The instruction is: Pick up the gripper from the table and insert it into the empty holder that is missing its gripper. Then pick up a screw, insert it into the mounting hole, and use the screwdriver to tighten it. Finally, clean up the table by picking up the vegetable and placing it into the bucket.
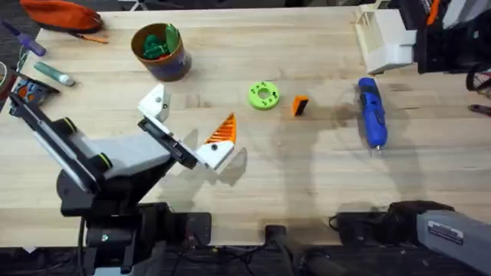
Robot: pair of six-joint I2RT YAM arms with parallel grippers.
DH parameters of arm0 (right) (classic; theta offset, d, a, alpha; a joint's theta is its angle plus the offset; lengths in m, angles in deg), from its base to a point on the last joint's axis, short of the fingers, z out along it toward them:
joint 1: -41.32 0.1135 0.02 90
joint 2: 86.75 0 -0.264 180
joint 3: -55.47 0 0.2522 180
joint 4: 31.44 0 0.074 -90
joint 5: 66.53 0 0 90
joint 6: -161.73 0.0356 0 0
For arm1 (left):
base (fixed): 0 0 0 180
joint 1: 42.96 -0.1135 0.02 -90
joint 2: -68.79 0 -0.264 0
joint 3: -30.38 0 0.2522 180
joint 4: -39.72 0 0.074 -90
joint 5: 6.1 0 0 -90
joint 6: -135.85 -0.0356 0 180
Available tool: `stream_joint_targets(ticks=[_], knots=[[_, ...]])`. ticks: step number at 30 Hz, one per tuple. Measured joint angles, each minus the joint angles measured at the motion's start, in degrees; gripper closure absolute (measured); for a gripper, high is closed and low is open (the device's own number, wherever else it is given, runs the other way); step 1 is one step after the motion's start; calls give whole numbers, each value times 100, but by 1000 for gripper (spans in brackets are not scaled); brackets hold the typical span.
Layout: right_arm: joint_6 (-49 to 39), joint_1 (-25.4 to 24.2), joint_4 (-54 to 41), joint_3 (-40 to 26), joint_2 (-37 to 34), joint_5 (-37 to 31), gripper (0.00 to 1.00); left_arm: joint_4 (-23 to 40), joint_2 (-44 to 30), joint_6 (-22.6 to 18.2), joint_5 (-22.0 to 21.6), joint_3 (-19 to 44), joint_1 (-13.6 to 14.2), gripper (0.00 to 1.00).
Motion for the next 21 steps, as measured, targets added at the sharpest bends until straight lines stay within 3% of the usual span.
stream_joint_targets(ticks=[4, 7, 8, 12, 21], knots=[[2, 0, 0, 0, 0, 0, 7, -301, 1, 88, 210, -98, 57, 14], [1, 0, 0, 0, 0, 0, 8, -340, 1, 317, 306, -100, 76, 15], [-1, 0, 0, 0, 0, 0, 8, -345, 1, 567, 351, -100, 76, 15], [-1, 0, 0, 0, 0, 0, 8, -404, 1, 784, 537, -102, 108, 16], [1, -2, 0, 0, 0, 0, 8, -328, 1, 931, 1605, -102, 201, 16]])
